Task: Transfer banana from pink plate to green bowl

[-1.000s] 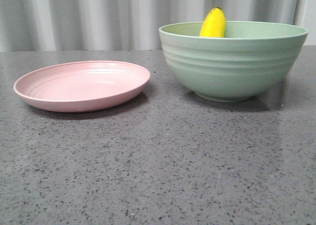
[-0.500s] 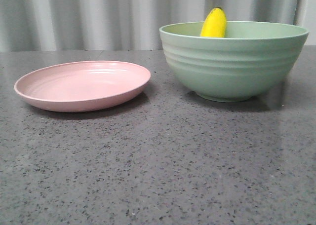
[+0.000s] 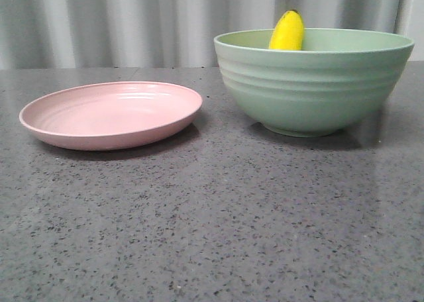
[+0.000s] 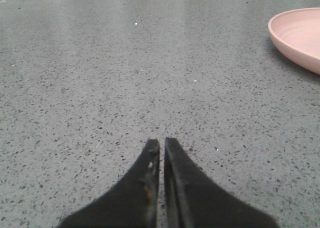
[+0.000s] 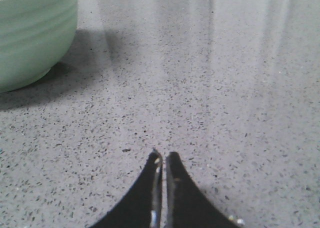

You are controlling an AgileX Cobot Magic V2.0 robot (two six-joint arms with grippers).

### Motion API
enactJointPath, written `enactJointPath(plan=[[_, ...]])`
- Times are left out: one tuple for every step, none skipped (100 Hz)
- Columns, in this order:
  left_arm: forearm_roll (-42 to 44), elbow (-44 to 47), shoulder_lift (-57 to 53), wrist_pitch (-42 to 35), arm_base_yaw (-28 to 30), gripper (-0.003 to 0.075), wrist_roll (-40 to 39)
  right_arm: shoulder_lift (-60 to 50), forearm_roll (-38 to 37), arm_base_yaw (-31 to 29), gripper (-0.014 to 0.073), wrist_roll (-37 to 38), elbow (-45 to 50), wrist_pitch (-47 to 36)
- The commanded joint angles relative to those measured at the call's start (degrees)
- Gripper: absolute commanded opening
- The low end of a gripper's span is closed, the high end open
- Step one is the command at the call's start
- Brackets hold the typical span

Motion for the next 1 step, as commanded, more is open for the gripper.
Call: enactJointPath(plan=[[-0.5, 1.5, -1.9, -2.2, -0.1, -0.0019, 0.0, -0.8, -0.8, -0.3, -0.0080, -0.5, 1.5, -1.5]])
